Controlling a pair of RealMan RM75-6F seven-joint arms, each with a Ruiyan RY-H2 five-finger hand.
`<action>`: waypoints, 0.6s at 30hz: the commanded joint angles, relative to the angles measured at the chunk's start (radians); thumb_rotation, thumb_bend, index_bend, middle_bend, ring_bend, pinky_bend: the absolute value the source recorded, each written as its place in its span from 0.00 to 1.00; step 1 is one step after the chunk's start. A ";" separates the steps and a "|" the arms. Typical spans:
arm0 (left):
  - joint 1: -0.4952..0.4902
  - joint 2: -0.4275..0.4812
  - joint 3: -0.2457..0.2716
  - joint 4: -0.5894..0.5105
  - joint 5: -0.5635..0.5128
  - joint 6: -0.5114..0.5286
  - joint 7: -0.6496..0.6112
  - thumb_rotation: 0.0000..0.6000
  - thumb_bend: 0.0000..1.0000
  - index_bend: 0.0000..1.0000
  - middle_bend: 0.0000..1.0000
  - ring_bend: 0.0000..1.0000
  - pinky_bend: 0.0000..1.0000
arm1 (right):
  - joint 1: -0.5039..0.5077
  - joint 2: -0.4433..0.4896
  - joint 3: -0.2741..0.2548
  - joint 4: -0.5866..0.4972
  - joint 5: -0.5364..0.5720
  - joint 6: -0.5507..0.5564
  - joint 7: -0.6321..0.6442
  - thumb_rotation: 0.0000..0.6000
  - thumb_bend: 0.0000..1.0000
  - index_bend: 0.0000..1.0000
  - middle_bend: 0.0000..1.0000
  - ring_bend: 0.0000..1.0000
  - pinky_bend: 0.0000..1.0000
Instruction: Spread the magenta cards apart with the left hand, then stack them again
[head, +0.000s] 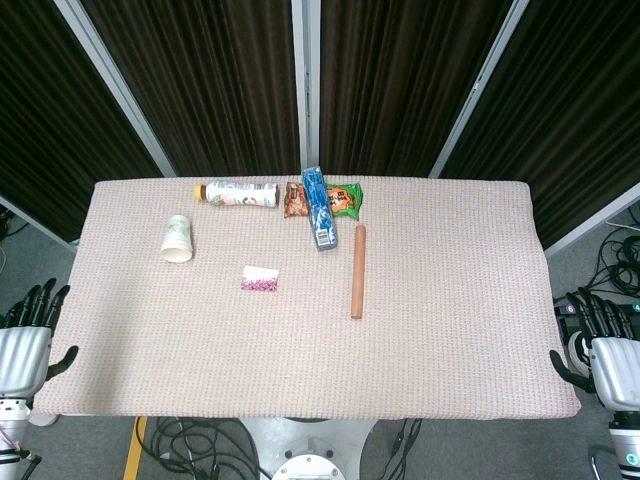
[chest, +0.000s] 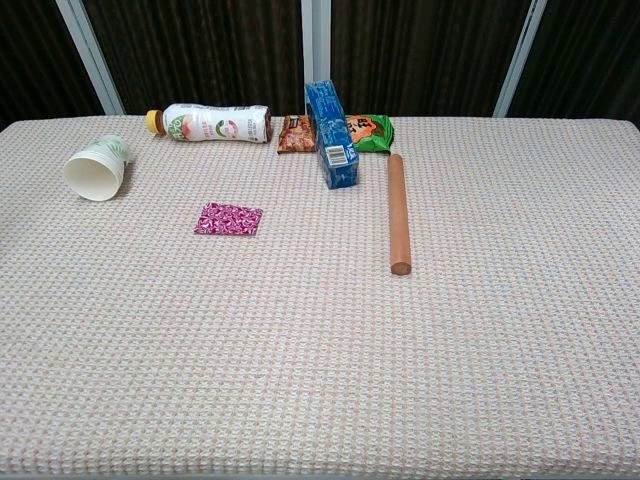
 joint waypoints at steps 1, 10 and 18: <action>0.001 -0.001 0.000 -0.001 -0.003 0.000 0.000 1.00 0.29 0.07 0.05 0.05 0.20 | 0.000 -0.001 0.000 0.002 -0.002 0.002 0.002 0.90 0.24 0.03 0.00 0.00 0.00; 0.004 0.010 0.007 -0.017 0.003 0.000 0.002 1.00 0.29 0.07 0.05 0.05 0.20 | -0.005 -0.002 0.000 0.018 -0.002 0.007 0.023 0.91 0.24 0.03 0.00 0.00 0.00; 0.009 0.014 0.010 -0.022 0.009 0.006 -0.001 1.00 0.29 0.07 0.05 0.05 0.20 | -0.006 -0.002 -0.001 0.025 -0.010 0.011 0.034 0.91 0.24 0.03 0.00 0.00 0.00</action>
